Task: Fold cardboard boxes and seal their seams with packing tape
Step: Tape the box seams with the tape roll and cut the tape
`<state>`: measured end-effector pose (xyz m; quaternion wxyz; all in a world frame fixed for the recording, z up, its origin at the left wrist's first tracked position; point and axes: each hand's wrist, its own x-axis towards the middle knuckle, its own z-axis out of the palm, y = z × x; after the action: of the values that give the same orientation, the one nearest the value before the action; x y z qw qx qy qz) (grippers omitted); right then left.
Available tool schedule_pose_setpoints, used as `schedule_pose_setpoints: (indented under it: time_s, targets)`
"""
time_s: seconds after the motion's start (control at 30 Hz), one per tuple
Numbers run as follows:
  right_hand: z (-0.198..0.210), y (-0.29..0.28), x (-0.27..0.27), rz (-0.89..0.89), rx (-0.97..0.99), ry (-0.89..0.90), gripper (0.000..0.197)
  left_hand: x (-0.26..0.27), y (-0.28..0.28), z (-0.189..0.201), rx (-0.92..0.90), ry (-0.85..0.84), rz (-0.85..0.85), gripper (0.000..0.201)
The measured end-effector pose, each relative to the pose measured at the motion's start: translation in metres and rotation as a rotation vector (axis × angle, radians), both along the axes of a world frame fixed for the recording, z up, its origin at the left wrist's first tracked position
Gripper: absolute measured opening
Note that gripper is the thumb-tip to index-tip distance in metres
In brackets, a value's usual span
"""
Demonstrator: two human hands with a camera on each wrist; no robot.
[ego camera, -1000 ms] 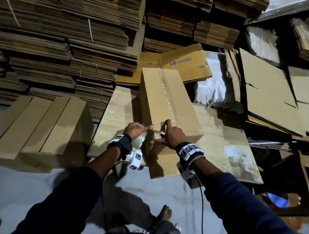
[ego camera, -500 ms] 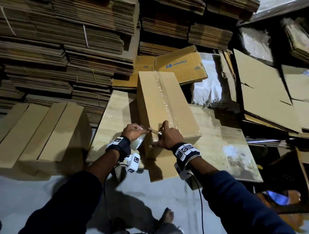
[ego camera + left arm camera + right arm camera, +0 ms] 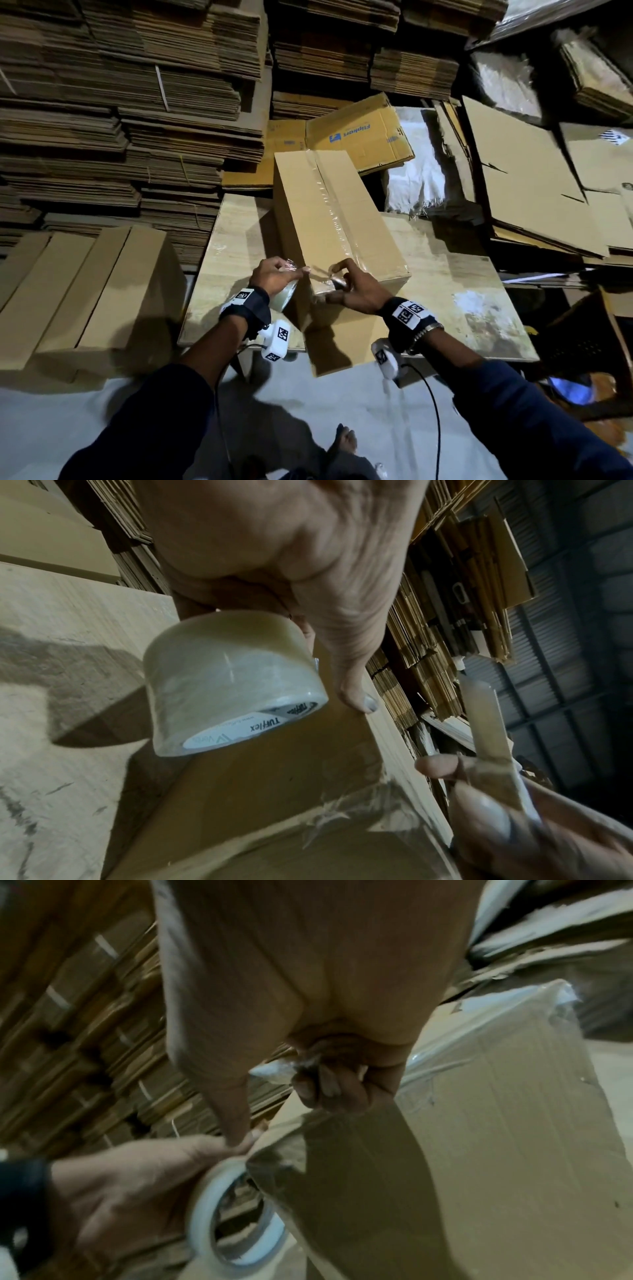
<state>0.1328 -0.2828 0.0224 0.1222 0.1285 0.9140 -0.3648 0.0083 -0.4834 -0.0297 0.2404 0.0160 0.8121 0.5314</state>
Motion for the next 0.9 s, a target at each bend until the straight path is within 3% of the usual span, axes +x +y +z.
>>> schedule_pose_setpoints:
  time_s: [0.07, 0.2, 0.33, 0.57, 0.7, 0.8, 0.9]
  targets:
    - [0.002, 0.008, 0.0, -0.091, -0.092, 0.045, 0.056, 0.003, 0.001, 0.004, -0.006, 0.008, 0.016, 0.045]
    - [0.011, 0.037, -0.017, -0.201, 0.037, 0.14, 0.033, -0.001, 0.005, 0.002, -0.045, 0.03, 0.017, 0.054]
    - [0.016, 0.071, -0.057, -0.214, 0.175, 0.13, 0.033, -0.021, 0.01, 0.003, 0.018, -0.014, 0.098, 0.063]
    - [0.003, 0.116, -0.121, -0.203, 0.367, 0.084, 0.051, -0.059, 0.029, -0.005, 0.02, 0.126, 0.288, 0.052]
    - [-0.015, 0.121, -0.115, -0.157, 0.325, 0.091, 0.044, -0.068, 0.033, -0.023, 0.044, 0.129, 0.308, 0.061]
    - [-0.025, 0.118, -0.096, -0.126, 0.34, 0.089, 0.049, -0.06, 0.029, -0.022, 0.042, 0.08, 0.292, 0.059]
    - [-0.028, 0.125, -0.079, -0.131, 0.286, 0.102, 0.04, -0.042, 0.032, -0.016, 0.028, 0.051, 0.238, 0.063]
